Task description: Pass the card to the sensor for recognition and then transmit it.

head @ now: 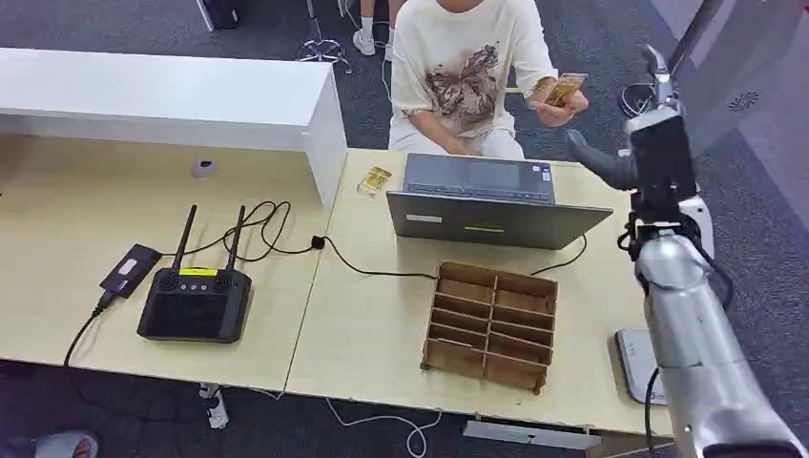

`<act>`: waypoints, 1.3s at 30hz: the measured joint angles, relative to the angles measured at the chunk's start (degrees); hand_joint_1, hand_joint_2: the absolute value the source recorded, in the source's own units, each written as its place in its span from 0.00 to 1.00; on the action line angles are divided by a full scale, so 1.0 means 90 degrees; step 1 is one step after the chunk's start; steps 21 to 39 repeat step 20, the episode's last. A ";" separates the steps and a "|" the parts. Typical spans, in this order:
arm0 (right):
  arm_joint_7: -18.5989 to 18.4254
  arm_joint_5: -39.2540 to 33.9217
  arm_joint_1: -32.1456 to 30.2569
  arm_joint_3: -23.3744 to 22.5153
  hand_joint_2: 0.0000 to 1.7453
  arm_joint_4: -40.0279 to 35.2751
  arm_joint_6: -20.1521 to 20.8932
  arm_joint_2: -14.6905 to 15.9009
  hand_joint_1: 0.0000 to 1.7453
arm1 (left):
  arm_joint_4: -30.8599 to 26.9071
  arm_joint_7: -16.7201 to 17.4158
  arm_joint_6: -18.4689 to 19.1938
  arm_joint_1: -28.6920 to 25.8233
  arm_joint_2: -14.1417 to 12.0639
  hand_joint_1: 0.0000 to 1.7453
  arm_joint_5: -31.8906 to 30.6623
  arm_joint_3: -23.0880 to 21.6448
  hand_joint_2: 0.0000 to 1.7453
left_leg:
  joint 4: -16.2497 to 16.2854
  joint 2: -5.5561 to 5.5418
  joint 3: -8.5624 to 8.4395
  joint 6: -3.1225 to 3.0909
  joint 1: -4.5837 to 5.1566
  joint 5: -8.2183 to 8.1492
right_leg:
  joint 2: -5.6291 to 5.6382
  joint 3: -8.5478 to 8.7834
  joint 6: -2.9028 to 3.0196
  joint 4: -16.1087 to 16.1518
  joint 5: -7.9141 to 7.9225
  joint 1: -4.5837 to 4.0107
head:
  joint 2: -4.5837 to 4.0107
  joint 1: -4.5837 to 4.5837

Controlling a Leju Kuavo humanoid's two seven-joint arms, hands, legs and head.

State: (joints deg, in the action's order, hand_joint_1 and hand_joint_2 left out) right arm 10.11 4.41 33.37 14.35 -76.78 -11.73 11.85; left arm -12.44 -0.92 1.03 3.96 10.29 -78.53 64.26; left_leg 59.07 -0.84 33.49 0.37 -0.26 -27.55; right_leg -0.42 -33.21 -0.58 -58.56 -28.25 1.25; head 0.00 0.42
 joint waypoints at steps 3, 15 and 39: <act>0.0461 -0.1492 -0.1027 -0.0500 1.00 -0.1100 0.0401 0.0122 0.00 | 0.0000 -0.0051 -0.0073 -0.0052 -0.0005 0.00 0.0066 0.0010 0.00 | -0.0001 -0.0009 0.0012 -0.0001 0.0003 -0.0009 | -0.0007 -0.0003 0.0001 -0.0001 -0.0009 0.0004 | 0.0000 0.0002; 0.1587 -0.3856 -0.3356 -0.1967 1.00 -0.3340 0.2305 -0.0071 0.00 | 0.0000 -0.0163 -0.0131 -0.0100 0.0002 0.00 0.0197 0.0163 0.00 | -0.0004 0.0010 0.0004 0.0004 0.0001 -0.0021 | 0.0010 -0.0006 0.0005 -0.0001 -0.0017 0.0001 | 0.0000 -0.0002; 0.1427 -0.4257 -0.4409 -0.2377 1.00 -0.3527 0.3719 -0.0265 0.00 | 0.0000 -0.0226 -0.0170 -0.0118 0.0034 0.00 0.0262 0.0204 0.00 | -0.0005 0.0004 0.0007 0.0006 0.0002 -0.0022 | 0.0003 -0.0003 0.0003 -0.0001 -0.0021 0.0002 | 0.0000 -0.0002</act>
